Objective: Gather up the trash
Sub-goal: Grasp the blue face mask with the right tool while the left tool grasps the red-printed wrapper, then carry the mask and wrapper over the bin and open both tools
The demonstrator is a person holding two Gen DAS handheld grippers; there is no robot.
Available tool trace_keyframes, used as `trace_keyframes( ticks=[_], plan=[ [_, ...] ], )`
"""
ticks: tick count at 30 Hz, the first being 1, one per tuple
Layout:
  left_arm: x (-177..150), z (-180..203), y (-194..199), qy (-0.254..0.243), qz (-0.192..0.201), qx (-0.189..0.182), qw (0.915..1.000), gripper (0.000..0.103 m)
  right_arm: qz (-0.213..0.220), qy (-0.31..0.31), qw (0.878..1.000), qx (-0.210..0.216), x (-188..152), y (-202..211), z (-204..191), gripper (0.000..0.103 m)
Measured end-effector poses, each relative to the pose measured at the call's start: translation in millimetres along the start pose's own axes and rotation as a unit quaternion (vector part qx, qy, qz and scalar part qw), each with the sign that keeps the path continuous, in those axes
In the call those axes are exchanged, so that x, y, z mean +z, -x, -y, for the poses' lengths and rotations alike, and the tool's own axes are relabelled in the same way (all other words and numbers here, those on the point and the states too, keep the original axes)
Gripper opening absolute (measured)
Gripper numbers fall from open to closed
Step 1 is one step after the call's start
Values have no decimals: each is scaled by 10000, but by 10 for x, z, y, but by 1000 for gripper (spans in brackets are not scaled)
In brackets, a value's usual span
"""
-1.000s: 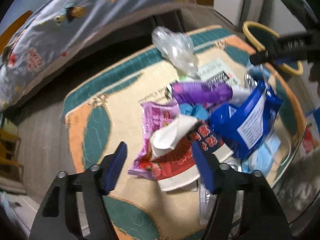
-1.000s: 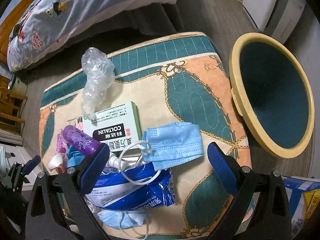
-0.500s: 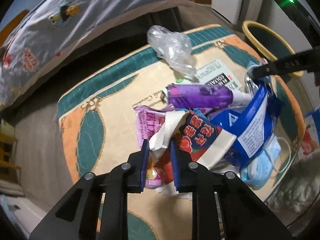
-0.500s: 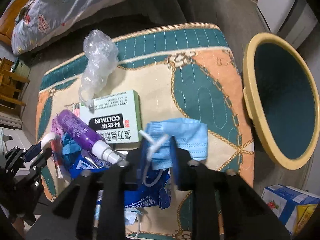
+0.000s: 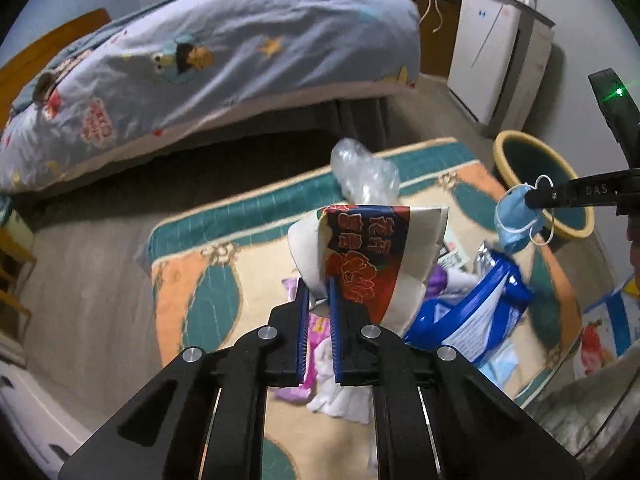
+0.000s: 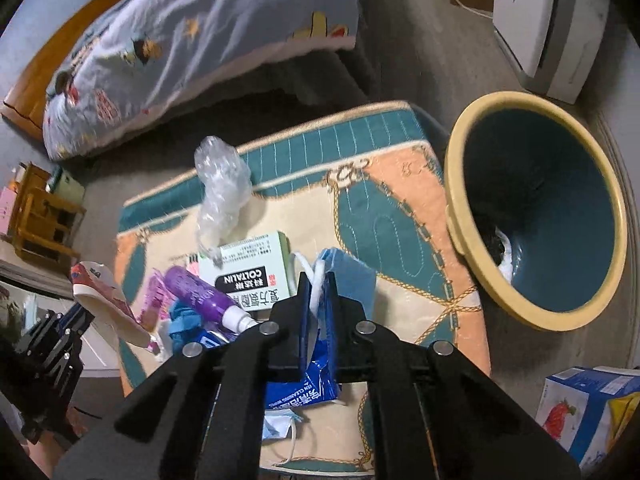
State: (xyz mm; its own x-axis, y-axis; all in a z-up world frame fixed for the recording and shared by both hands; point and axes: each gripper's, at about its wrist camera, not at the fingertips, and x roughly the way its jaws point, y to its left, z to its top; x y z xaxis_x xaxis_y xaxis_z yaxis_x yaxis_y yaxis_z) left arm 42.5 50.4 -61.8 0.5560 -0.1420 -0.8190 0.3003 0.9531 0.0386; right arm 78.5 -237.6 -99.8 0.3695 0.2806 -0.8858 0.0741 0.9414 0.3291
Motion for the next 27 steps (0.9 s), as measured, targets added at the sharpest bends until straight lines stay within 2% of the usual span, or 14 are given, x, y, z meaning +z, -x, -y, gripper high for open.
trace_keyframes(
  ticks=[6,11,16,18,21,27],
  plan=[
    [175,190,214,-11,364,-208,9991,10,403,-215,9985,293,38,313,101,6],
    [447,478,463,-504,712,-284,9958,11,669,-369,9958,498,64,542,192,6],
    [698,764,502,-913,905,-328,9912,11,885,-382,9938,562,95,714,311,6],
    [728,810,459,-797,933,-486,9913,10,887,-387,9938,546,99,729,376,6],
    [778,898,294,-522,765,-836,9922,10,955,-336,9939,446,113,758,508,6],
    [932,1293,63,-713,659,-1042,9898,11,1018,-612,9924,331,141,786,933,6]
  ],
)
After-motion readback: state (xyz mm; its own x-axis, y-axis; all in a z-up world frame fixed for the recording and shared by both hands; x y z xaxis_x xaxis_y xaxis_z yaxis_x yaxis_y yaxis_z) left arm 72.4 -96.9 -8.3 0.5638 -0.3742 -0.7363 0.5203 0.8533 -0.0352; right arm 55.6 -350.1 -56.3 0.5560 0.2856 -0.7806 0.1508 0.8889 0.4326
